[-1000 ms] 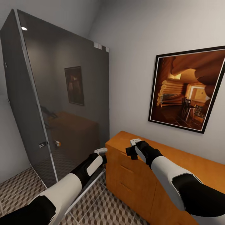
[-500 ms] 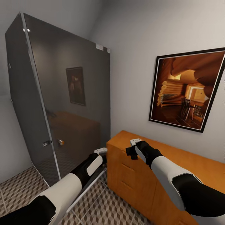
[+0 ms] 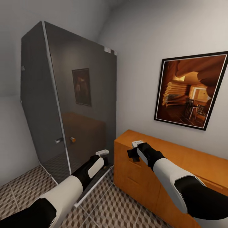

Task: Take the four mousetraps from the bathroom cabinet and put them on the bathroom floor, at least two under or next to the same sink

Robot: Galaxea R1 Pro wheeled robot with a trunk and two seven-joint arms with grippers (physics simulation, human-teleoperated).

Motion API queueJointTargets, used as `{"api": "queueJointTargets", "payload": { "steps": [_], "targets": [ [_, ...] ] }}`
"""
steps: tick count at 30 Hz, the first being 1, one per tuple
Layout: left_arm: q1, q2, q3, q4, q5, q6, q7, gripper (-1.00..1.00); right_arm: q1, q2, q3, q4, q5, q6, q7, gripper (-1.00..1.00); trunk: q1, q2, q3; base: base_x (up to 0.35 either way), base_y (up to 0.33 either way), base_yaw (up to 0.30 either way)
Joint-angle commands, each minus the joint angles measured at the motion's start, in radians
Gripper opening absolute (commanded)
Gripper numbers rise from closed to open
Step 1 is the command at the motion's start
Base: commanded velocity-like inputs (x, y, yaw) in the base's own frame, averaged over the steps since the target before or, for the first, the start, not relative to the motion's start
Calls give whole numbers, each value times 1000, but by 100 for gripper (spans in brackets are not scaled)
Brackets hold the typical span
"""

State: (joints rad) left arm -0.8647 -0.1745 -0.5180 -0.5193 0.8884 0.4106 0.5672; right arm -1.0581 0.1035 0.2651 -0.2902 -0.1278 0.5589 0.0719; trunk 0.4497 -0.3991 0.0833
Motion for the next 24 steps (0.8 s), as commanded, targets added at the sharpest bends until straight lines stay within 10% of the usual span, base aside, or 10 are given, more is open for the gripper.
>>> {"api": "queueJointTargets", "payload": {
  "steps": [1,13,24],
  "targets": [
    [0,0,-3,-1,3,2,7,-100,0,-1,8,-1,-12,4,-1,-100,0,-1,-1,-49,62,0],
    [0,0,-6,19,-5,2,7,-100,0,-1,8,2,-17,4,0,-100,0,-1,-1,-10,12,0],
    [2,0,-9,417,-5,-143,-93,-100,9,9,8,216,-19,-128,0,-100,0,-1,-1,0,0,0]
  ]
}}
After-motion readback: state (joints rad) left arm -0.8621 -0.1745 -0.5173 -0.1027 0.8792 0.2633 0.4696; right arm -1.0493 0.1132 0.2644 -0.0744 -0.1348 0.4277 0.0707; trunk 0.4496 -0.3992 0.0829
